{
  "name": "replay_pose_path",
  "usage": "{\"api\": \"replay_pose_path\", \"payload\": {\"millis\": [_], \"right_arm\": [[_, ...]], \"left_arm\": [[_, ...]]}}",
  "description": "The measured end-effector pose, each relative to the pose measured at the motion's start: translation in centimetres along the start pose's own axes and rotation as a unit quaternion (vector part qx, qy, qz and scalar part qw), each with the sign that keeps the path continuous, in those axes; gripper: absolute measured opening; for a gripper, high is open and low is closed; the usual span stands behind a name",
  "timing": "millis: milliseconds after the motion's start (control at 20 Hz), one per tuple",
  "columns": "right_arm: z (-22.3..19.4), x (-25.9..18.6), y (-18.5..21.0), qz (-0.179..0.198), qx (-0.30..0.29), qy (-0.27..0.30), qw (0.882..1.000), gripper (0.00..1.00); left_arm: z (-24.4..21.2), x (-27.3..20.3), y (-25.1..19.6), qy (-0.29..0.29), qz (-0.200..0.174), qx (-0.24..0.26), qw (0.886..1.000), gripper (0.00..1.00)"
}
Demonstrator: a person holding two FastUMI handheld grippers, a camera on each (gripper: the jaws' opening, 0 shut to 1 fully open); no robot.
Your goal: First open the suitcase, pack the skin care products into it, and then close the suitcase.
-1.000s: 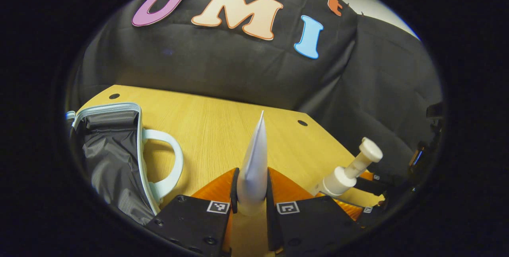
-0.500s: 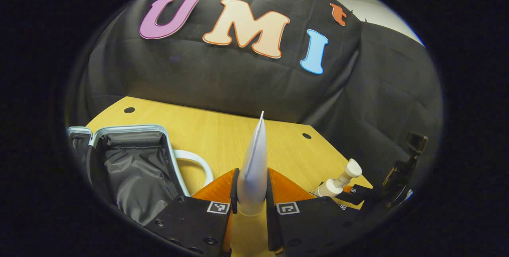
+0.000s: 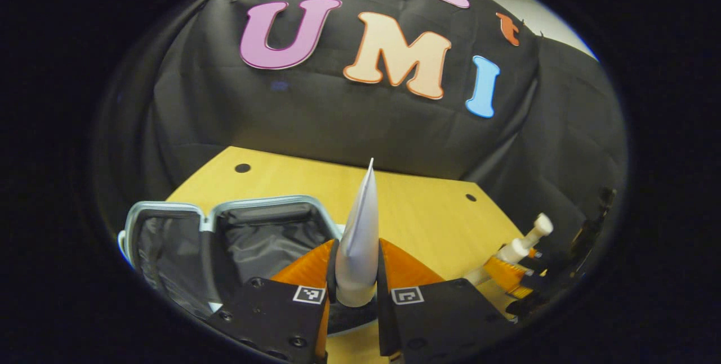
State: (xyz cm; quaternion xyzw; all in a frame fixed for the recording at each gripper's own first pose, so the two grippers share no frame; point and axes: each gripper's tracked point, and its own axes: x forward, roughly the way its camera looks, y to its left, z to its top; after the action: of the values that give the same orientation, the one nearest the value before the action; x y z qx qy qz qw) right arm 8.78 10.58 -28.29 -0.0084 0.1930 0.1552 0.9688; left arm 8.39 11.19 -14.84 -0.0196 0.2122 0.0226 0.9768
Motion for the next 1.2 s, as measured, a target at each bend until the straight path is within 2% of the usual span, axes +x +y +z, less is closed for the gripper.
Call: {"api": "replay_pose_path", "payload": {"millis": [100, 250, 300, 450, 550, 800, 950, 1050, 1100, 1200], "right_arm": [[1.8, -0.1, 2.5, 0.013, -0.001, -0.01, 1.0, 0.6], [3.9, 0.0, 6.2, 0.04, 0.002, -0.014, 0.999, 0.6], [4.5, 0.1, 7.5, 0.049, 0.009, -0.012, 0.999, 0.61], [5.0, 0.6, 11.9, 0.082, 0.024, -0.001, 0.996, 0.6], [4.6, 1.5, 14.8, 0.104, 0.013, 0.014, 0.994, 0.6], [2.6, 2.9, 19.9, 0.139, 0.015, 0.047, 0.989, 0.6], [2.1, 4.0, 21.5, 0.144, 0.012, 0.056, 0.988, 0.6], [1.3, 4.5, 22.0, 0.144, 0.012, 0.07, 0.987, 0.6], [0.9, 4.7, 22.2, 0.142, 0.01, 0.076, 0.987, 0.6], [0.0, 5.3, 22.3, 0.138, 0.006, 0.089, 0.986, 0.6]], "left_arm": [[-1.2, -0.5, 2.2, 0.033, 0.007, -0.004, 0.999, 0.28], [-4.3, -0.8, 3.9, 0.1, -0.009, -0.029, 0.995, 0.31], [-5.3, -0.5, 4.4, 0.12, -0.014, -0.031, 0.992, 0.28], [-8.7, 0.2, 6.2, 0.18, -0.021, -0.029, 0.983, 0.29], [-10.2, 0.8, 7.0, 0.208, -0.027, -0.038, 0.977, 0.28], [-12.2, 2.2, 8.1, 0.242, -0.034, -0.071, 0.967, 0.29], [-12.0, 3.0, 8.7, 0.236, -0.036, -0.082, 0.967, 0.3], [-11.8, 3.3, 9.7, 0.231, -0.022, -0.076, 0.97, 0.3], [-11.3, 3.3, 9.8, 0.226, -0.021, -0.076, 0.971, 0.39], [-10.2, 3.2, 9.6, 0.208, -0.028, -0.083, 0.974, 0.67]]}}
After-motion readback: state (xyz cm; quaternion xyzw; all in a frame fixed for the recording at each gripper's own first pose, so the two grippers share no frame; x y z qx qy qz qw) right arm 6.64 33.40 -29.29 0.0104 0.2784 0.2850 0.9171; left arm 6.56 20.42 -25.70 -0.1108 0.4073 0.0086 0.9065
